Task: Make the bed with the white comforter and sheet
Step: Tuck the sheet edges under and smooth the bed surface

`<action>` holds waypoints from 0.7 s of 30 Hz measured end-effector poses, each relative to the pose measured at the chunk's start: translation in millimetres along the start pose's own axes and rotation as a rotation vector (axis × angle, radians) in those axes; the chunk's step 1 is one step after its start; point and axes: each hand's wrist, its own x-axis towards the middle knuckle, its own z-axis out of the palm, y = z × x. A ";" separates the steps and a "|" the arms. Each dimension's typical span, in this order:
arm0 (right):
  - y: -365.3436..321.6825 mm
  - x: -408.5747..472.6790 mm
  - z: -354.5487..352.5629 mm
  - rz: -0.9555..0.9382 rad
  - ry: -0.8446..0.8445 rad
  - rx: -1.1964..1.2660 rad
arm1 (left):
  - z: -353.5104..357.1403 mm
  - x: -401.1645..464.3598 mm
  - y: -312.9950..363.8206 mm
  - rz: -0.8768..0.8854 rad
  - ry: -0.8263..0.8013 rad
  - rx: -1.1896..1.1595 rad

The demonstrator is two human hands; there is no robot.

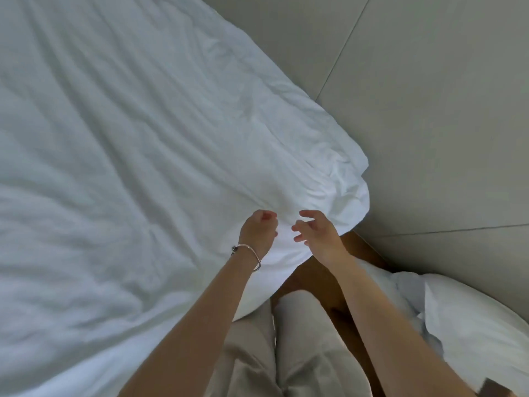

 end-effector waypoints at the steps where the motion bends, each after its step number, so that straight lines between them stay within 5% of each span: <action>1: -8.7 14.5 -10.3 0.009 0.009 0.012 | 7.8 13.5 16.0 0.001 0.006 -0.012; 5: -27.5 71.7 -48.5 -0.025 0.087 -0.057 | 40.9 67.7 66.0 0.098 0.080 0.032; 10: -22.2 146.2 -76.2 -0.290 0.123 -0.439 | 82.7 149.4 102.8 0.277 0.261 0.242; 13: -8.7 179.1 -73.3 -0.180 0.055 -0.689 | 98.7 182.6 113.9 0.226 0.433 0.033; 16: -3.1 217.3 -79.4 -0.077 0.095 -0.693 | 114.6 211.3 123.1 0.328 0.219 -0.094; 18: -3.0 247.1 -94.9 -0.003 0.144 -0.715 | 117.3 232.5 131.1 0.484 0.011 0.148; 21: -8.3 273.8 -123.2 0.036 0.236 -0.665 | 103.8 264.8 146.7 0.686 -0.085 0.617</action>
